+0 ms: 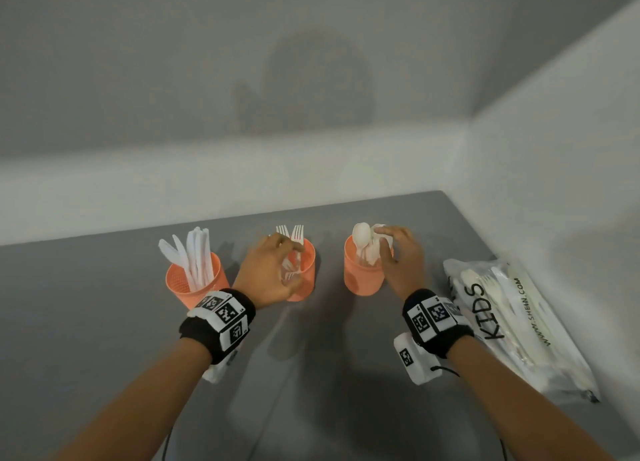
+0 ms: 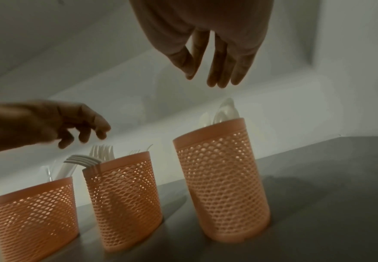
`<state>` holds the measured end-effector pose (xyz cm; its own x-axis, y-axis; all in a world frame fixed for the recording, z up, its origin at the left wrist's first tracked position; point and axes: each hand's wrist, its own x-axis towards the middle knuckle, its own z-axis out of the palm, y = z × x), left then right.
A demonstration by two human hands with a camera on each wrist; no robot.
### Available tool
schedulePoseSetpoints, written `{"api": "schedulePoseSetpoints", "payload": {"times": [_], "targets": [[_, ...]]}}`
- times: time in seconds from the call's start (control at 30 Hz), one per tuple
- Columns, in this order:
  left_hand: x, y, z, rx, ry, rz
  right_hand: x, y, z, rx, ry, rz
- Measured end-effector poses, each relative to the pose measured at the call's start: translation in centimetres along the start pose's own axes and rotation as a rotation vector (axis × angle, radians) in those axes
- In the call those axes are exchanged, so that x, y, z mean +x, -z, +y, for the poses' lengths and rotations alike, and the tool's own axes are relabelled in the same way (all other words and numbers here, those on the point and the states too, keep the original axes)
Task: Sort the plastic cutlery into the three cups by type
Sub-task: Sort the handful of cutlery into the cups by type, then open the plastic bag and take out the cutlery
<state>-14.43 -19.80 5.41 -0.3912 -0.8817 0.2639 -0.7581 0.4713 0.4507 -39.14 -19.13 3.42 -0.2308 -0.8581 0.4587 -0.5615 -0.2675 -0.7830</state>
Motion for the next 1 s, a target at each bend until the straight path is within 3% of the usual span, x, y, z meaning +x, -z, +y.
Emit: {"api": "schedulePoseSetpoints", "payload": {"times": [0.07, 0.13, 0.4, 0.57, 0.63, 0.8, 1.0], "targets": [[-0.8, -0.3, 0.0, 0.172, 0.013, -0.17, -0.8, 1.1, 0.6, -0.028, -0.032, 0.003], [-1.0, -0.9, -0.3, 0.218, 0.069, -0.232, -1.6, 2.2, 1.4, -0.057, -0.075, 0.016], [3.2, 0.8, 0.1, 0.185, 0.123, -0.009, -3.5, 9.3, 4.6, -0.206, -0.344, 0.089], [5.6, 0.7, 0.5, 0.615, 0.186, -0.109, -4.3, 13.3, 5.6, -0.325, -0.489, 0.087], [5.7, 0.2, 0.4, 0.663, 0.236, -0.152, -4.6, 14.5, 6.1, -0.378, -0.515, 0.079], [4.4, -0.5, 0.4, 0.506, 0.269, -0.106, -4.9, 15.9, 6.9, -0.413, -0.599, 0.052], [-0.8, 0.7, 4.9, 0.003, 0.01, -0.084, -5.0, 17.3, 6.8, -0.474, -0.682, -0.029]]}}
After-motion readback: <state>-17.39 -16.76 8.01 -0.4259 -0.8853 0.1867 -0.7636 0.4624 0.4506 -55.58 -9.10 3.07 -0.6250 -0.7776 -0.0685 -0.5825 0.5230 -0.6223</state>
